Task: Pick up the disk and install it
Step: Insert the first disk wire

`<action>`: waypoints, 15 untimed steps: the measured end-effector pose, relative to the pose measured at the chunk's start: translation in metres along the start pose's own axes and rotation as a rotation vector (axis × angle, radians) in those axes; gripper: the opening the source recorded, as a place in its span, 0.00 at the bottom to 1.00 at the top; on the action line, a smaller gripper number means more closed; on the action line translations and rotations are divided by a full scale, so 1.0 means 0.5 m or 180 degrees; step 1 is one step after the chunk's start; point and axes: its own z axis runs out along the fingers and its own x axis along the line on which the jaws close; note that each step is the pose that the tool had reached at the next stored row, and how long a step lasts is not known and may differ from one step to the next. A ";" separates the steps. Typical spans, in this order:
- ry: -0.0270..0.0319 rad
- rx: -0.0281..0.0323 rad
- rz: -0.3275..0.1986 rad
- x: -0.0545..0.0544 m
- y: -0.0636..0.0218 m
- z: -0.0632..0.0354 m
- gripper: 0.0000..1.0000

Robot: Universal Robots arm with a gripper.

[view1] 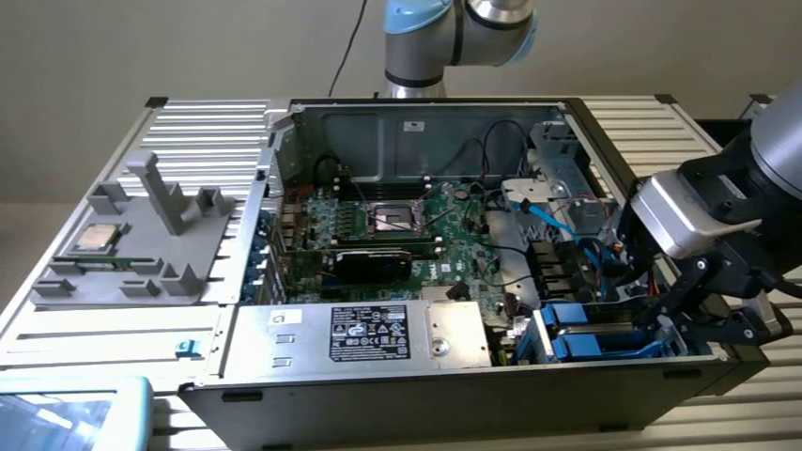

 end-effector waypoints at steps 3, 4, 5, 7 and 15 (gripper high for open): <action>-0.0019 -0.0009 -0.0033 0.001 -0.003 0.002 0.44; -0.0028 -0.0012 -0.0043 0.001 -0.004 0.002 0.44; -0.0041 -0.0015 -0.0052 0.001 -0.004 0.003 0.44; -0.0065 -0.0019 -0.0068 0.002 -0.004 0.004 0.44; -0.0115 -0.0062 -0.0108 0.003 -0.007 0.008 0.44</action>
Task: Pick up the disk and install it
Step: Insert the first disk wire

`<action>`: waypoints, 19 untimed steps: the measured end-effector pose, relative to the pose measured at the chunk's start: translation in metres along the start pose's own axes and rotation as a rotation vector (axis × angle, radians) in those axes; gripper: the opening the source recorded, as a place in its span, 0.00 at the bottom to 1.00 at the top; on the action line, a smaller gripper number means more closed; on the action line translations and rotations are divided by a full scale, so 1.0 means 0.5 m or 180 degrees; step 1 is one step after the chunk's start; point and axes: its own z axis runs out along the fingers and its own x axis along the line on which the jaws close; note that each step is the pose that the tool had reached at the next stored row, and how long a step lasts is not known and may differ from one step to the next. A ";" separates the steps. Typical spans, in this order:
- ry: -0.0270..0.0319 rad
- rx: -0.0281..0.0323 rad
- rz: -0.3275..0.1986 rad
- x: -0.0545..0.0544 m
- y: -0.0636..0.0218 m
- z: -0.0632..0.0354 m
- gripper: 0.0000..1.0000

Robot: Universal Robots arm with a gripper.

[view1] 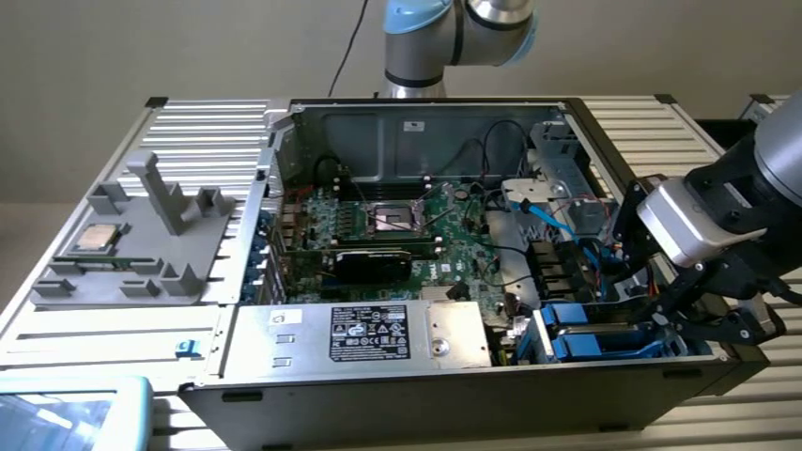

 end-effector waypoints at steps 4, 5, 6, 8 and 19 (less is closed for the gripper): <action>-0.0005 -0.0006 -0.0008 0.003 -0.003 0.000 0.44; -0.0005 -0.0006 -0.0008 0.003 -0.003 -0.001 0.44; -0.0006 -0.0006 -0.0009 0.003 -0.003 -0.001 0.44; -0.0008 -0.0006 -0.0012 0.003 -0.003 -0.001 0.44; -0.0015 -0.0005 -0.0016 0.004 -0.003 0.000 0.16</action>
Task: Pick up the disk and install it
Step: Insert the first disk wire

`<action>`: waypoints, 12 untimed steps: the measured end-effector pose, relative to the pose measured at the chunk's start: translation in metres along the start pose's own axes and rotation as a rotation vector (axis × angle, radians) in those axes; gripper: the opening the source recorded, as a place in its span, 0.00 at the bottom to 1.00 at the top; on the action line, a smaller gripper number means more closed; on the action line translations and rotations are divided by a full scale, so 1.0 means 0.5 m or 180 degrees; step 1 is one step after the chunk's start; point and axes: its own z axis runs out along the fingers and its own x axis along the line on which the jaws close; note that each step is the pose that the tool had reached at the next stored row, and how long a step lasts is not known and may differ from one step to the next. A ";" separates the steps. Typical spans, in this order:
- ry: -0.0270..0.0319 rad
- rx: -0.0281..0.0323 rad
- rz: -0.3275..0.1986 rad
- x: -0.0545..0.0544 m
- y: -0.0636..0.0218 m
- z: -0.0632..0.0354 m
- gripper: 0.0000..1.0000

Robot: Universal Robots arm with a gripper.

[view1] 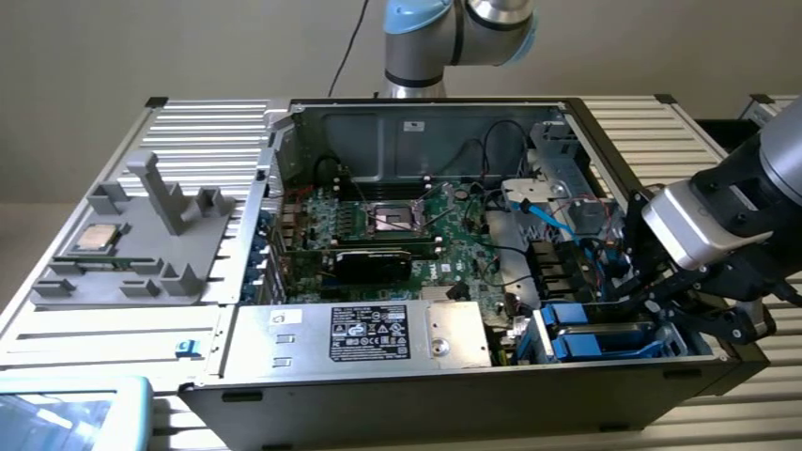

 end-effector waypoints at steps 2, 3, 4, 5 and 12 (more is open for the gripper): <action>-0.0001 0.0000 0.0000 0.000 0.000 0.000 0.16; 0.0000 0.0000 0.0000 0.000 0.000 0.000 0.16; -0.0001 0.0000 -0.0001 0.000 0.000 0.000 0.16; -0.0001 0.0000 -0.0001 0.000 0.000 0.000 0.16; 0.0083 -0.0040 0.0008 -0.008 -0.001 -0.012 0.16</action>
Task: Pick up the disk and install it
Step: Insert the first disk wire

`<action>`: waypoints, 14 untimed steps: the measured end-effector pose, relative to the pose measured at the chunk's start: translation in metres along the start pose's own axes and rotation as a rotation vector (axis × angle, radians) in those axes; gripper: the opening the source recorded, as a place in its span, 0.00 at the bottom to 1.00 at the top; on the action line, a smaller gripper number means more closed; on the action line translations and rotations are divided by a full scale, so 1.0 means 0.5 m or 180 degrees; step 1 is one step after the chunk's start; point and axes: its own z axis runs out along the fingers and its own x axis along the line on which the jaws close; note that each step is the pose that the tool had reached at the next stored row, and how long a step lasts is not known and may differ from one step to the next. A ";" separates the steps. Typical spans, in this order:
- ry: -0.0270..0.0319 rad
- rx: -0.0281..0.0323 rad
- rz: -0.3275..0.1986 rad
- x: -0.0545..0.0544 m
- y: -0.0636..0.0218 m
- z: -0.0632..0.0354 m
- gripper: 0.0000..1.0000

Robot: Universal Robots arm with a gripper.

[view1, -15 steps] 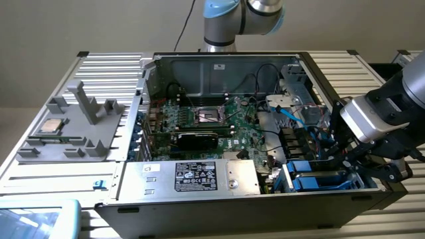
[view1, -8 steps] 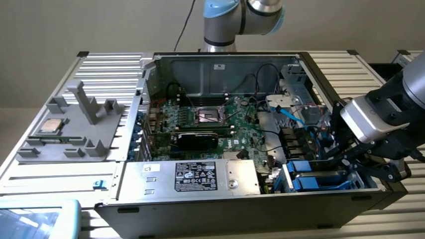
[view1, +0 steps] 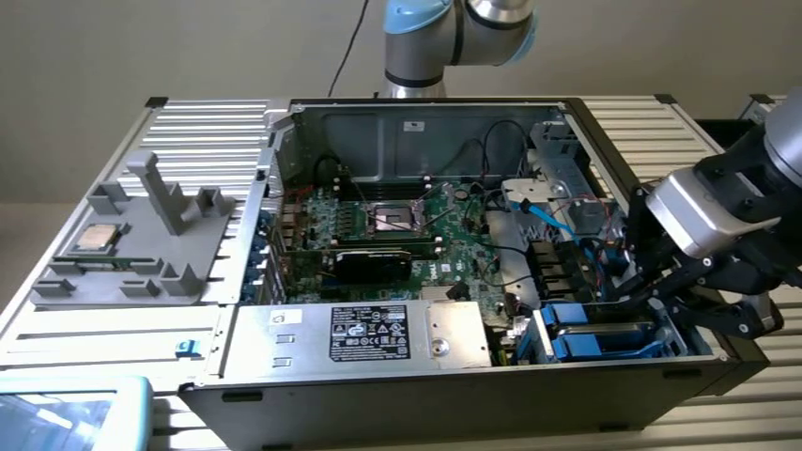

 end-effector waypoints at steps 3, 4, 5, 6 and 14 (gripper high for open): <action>0.0097 -0.0025 0.0007 -0.010 -0.002 -0.007 0.16; 0.0145 -0.0038 0.0010 -0.013 -0.003 -0.008 0.16; 0.0192 -0.0051 0.0014 -0.016 -0.003 -0.008 0.16; 0.0234 -0.0063 0.0017 -0.019 -0.004 -0.008 0.16; 0.0525 -0.0145 0.0038 -0.050 -0.012 -0.009 0.16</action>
